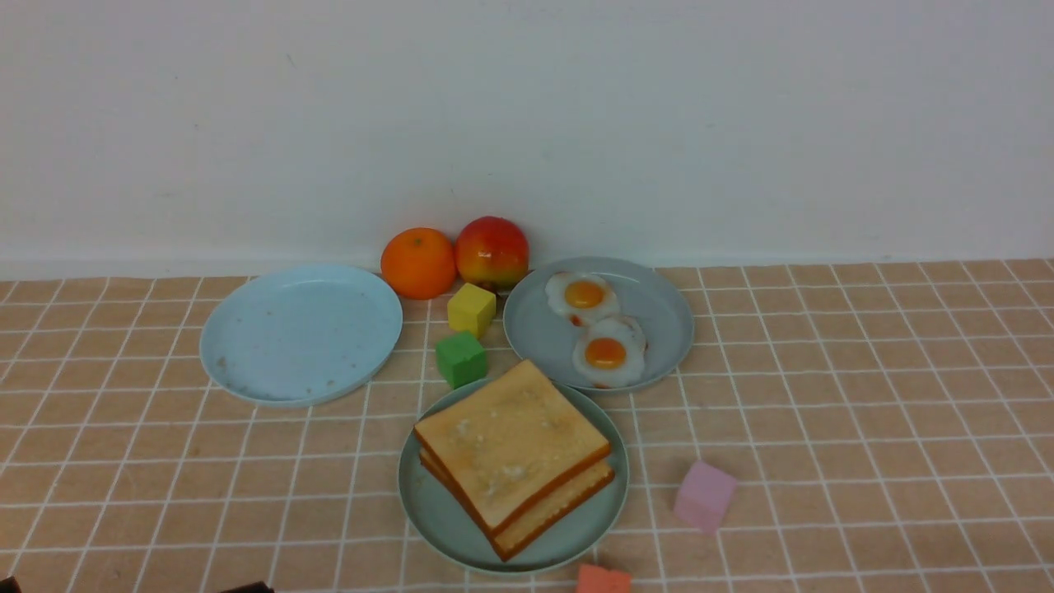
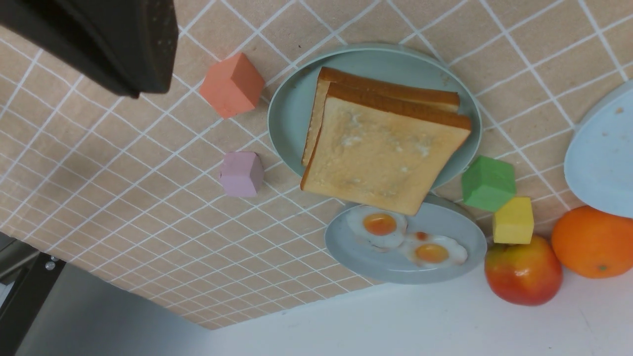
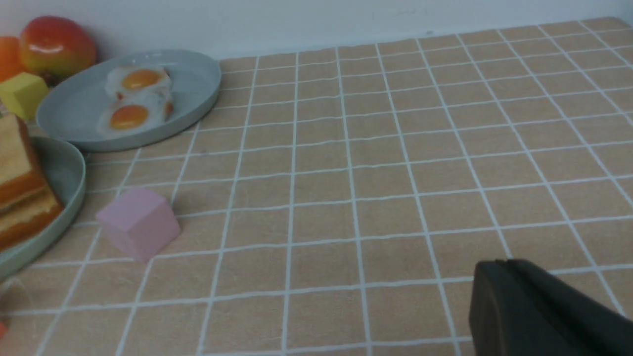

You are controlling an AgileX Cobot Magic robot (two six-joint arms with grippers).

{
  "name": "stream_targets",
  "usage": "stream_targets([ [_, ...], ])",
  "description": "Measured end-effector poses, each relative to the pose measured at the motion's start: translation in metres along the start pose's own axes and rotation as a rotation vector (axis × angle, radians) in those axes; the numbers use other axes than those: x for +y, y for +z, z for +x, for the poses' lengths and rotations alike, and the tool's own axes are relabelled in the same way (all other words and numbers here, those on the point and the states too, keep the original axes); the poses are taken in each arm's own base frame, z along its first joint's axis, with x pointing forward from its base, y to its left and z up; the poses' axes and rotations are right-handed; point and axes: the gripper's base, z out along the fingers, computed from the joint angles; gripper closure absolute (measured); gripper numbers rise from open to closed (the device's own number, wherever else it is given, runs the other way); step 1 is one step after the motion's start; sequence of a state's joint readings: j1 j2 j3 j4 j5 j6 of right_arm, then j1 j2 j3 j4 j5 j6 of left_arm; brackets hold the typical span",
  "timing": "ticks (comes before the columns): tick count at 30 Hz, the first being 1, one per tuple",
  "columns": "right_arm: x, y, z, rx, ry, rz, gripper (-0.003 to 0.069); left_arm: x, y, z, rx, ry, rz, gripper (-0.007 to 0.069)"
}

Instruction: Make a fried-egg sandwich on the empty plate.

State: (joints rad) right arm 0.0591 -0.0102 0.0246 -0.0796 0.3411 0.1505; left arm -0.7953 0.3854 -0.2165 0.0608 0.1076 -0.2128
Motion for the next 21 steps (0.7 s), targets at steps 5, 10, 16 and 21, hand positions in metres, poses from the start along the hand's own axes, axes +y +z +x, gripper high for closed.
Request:
stream_targets([
  [5, 0.0032, -0.0006, 0.0012, 0.025, -0.057, -0.036, 0.0674, 0.0, 0.0, 0.0, 0.0, 0.0, 0.0, 0.0617],
  [10, 0.0051, -0.0011, 0.0015, 0.034, -0.143, -0.058, 0.0674, 0.0, 0.0, 0.0, 0.0, 0.0, 0.0, 0.0612],
  [16, 0.0047, -0.0011, 0.0018, 0.037, -0.186, -0.054, 0.0673, 0.0, 0.0, 0.0, 0.0, 0.0, 0.0, 0.061],
  [21, 0.0046, -0.0012, 0.0017, 0.038, -0.19, -0.053, 0.0669, 0.0, 0.0, 0.0, 0.0, 0.0, 0.0, 0.0606],
])
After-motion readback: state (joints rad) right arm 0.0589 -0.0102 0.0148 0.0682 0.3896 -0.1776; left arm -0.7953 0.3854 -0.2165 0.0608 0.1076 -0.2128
